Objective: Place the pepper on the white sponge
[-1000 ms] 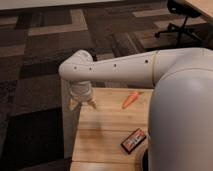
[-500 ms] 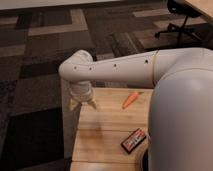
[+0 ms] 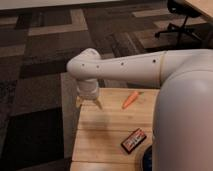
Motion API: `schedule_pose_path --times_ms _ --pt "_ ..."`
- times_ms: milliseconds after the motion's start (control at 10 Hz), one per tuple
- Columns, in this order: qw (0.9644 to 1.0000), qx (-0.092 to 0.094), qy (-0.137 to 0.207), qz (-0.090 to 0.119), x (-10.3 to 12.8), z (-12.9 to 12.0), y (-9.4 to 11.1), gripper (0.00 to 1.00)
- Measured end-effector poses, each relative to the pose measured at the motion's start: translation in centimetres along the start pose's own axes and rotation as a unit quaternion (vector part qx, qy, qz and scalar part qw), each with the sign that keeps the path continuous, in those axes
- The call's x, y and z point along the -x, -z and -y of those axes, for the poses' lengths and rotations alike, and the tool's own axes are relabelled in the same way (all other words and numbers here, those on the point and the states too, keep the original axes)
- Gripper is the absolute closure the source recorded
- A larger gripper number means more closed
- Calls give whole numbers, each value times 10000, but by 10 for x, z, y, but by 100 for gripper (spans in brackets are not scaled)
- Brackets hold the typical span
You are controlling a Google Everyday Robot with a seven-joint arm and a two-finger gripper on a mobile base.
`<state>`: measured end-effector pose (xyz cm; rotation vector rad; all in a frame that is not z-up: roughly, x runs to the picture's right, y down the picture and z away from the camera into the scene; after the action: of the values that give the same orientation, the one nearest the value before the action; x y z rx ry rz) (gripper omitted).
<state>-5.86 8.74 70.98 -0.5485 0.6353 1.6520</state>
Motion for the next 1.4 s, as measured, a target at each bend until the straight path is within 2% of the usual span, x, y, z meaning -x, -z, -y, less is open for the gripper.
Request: schedule_pose_path --times_ms 100,200,300,400,500,600,700,1400 --pt "9990 -109 -417 -65 7 22 5 35" --pt "9983 -155 -551 -82 9 28 7 35" --pt "9950 -324 -936 -86 15 49 13 35" --pt "9865 -655 -1503 8 23 82 25 35" --pt "9828 -784 -1669 100 27 94 29 35" --pt "9781 -934 -1835 303 37 107 33 35" --pt "9759 -1005 -1883 458 44 115 35 35" --pt "9761 -1003 -1869 465 44 113 35 35"
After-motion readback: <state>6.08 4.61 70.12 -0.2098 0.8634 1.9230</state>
